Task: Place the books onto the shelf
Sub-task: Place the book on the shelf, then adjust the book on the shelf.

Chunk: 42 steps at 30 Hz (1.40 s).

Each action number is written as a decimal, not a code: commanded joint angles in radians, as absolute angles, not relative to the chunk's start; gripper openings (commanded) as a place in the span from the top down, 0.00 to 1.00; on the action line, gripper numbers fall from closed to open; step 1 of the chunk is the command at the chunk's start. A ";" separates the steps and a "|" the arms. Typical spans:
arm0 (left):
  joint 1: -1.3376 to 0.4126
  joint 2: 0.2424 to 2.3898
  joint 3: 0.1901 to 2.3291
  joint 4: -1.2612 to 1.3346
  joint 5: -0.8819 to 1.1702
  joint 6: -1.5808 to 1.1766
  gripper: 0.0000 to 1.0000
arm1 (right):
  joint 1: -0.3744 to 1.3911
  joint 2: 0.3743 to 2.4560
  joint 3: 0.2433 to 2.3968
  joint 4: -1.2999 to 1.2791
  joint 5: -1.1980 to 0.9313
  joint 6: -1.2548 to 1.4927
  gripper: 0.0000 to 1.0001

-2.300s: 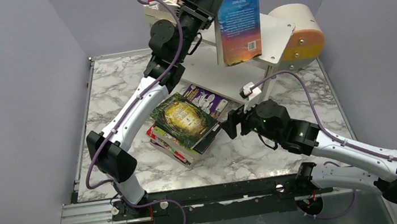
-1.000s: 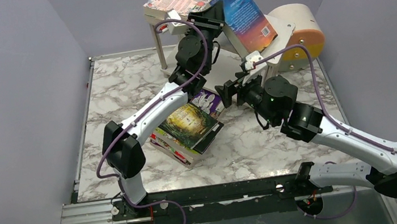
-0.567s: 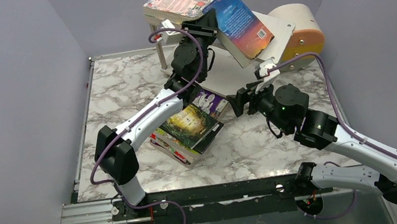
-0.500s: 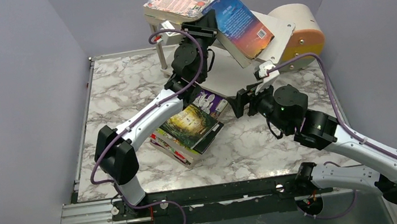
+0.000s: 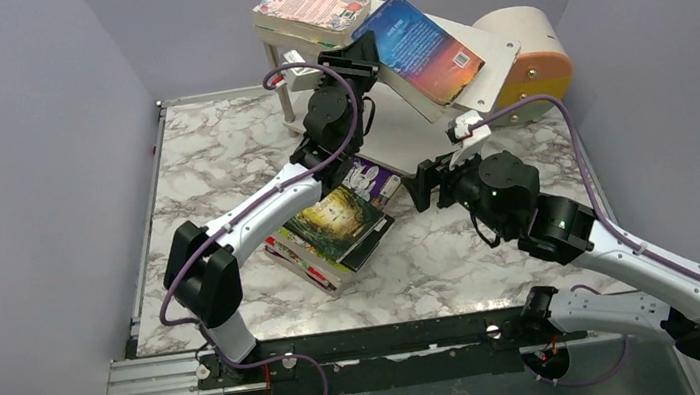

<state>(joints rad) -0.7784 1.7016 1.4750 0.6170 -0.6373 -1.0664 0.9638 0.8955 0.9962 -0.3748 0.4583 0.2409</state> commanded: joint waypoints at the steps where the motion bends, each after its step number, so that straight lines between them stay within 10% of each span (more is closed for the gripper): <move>1: -0.774 1.640 1.446 0.668 -0.603 -1.071 0.76 | 0.968 0.894 1.001 -0.385 0.469 0.256 0.25; 14: -0.734 1.614 1.343 0.668 -0.536 -1.140 0.46 | 0.969 0.953 1.044 -0.378 0.468 0.247 0.25; 42: -0.621 1.542 1.191 0.669 -0.330 -1.233 0.39 | 0.909 1.214 1.287 -0.375 0.511 0.127 0.25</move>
<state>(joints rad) -0.6338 1.5867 1.2057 0.6460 -0.3786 -1.2079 0.9428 1.1915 1.2327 -0.3740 0.4900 0.1551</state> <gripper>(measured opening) 0.609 0.751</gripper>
